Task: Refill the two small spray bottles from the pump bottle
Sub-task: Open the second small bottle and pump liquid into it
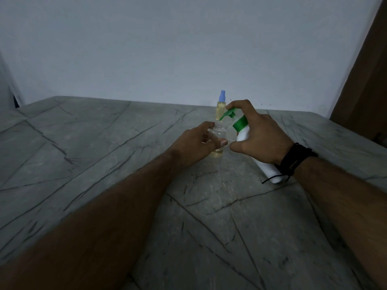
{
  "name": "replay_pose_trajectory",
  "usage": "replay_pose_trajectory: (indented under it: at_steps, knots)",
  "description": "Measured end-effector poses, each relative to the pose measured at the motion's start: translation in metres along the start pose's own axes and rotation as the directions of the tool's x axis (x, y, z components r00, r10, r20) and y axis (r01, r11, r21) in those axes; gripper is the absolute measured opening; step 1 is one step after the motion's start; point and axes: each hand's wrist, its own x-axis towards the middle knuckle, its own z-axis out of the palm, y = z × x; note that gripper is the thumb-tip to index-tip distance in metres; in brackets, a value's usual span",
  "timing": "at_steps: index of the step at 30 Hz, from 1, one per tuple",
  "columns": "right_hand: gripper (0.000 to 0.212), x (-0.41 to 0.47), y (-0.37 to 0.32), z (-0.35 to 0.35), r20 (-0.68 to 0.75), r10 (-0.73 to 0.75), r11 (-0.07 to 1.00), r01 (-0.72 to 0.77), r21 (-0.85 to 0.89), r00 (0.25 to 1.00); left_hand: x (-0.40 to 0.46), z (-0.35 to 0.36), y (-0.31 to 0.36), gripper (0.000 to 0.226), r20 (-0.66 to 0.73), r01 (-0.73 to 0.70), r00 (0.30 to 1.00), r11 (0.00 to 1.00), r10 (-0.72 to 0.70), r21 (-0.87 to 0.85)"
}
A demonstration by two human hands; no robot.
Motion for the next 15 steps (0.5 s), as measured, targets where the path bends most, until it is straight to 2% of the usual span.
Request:
replay_pose_trajectory:
  at_steps: [15]
  knots:
    - [0.073,0.0006,0.0009,0.0004,0.003,-0.008,1.0,0.008,0.007,1.0,0.0014,0.0006,-0.0028,0.062,0.002,0.006,1.0,1.0,-0.006,-0.001]
